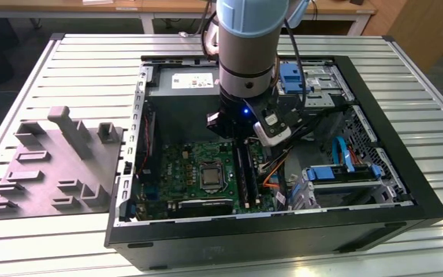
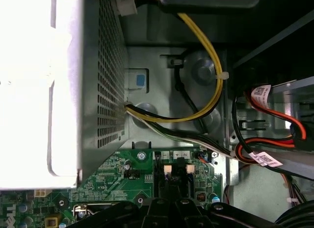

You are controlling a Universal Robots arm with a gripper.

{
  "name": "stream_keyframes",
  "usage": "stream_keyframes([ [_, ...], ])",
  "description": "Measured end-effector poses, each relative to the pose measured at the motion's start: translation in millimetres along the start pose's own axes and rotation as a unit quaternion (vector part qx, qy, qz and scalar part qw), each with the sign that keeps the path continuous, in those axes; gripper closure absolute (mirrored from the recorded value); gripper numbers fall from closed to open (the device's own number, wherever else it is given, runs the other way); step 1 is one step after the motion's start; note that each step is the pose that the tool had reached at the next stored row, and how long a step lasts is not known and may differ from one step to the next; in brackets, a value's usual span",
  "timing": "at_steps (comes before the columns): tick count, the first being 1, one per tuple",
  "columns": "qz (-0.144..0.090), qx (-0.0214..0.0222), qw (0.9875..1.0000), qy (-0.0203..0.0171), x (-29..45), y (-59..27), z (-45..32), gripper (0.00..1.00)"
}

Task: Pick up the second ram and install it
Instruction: 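Press down the second ram until it locks into place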

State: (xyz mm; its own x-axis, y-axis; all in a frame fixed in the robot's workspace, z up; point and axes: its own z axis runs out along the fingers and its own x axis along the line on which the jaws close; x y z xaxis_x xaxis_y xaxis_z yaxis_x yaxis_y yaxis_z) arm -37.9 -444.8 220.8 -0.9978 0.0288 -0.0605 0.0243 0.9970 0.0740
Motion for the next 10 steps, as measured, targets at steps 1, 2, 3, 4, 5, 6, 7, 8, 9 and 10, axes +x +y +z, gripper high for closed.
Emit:
stream_keyframes([
  [1, 0.0, 0.0004, 1.0, 0.0001, -0.2, 0.2, -3.5, 0.9],
  [2, 0.0, 0.0008, 1.0, 0.0003, -0.4, 0.4, -7.0, 0.9],
  [3, 0.0, 0.0006, 1.0, 0.0002, -0.6, 0.6, -10.2, 0.9],
  [4, 0.0, 0.0007, 1.0, 0.0002, -0.7, 0.9, -13.1, 0.9],
  [5, 0.0, 0.0007, 1.0, 0.0003, -0.9, 1.0, -14.4, 0.9],
  [6, 0.0, 0.0006, 1.0, 0.0002, -0.8, 1.0, -14.3, 0.9],
  [7, 0.0, 0.0006, 1.0, 0.0002, -0.8, 1.0, -14.3, 0.9],
  [8, 0.0, 0.0006, 1.0, 0.0002, -0.8, 1.0, -14.3, 0.9],
  [9, 0.0, 0.0006, 1.0, 0.0002, -0.8, 0.9, -14.3, 0.9],
  [10, 0.0, 0.0008, 1.0, 0.0003, -0.8, 0.7, -14.5, 0.9],
])
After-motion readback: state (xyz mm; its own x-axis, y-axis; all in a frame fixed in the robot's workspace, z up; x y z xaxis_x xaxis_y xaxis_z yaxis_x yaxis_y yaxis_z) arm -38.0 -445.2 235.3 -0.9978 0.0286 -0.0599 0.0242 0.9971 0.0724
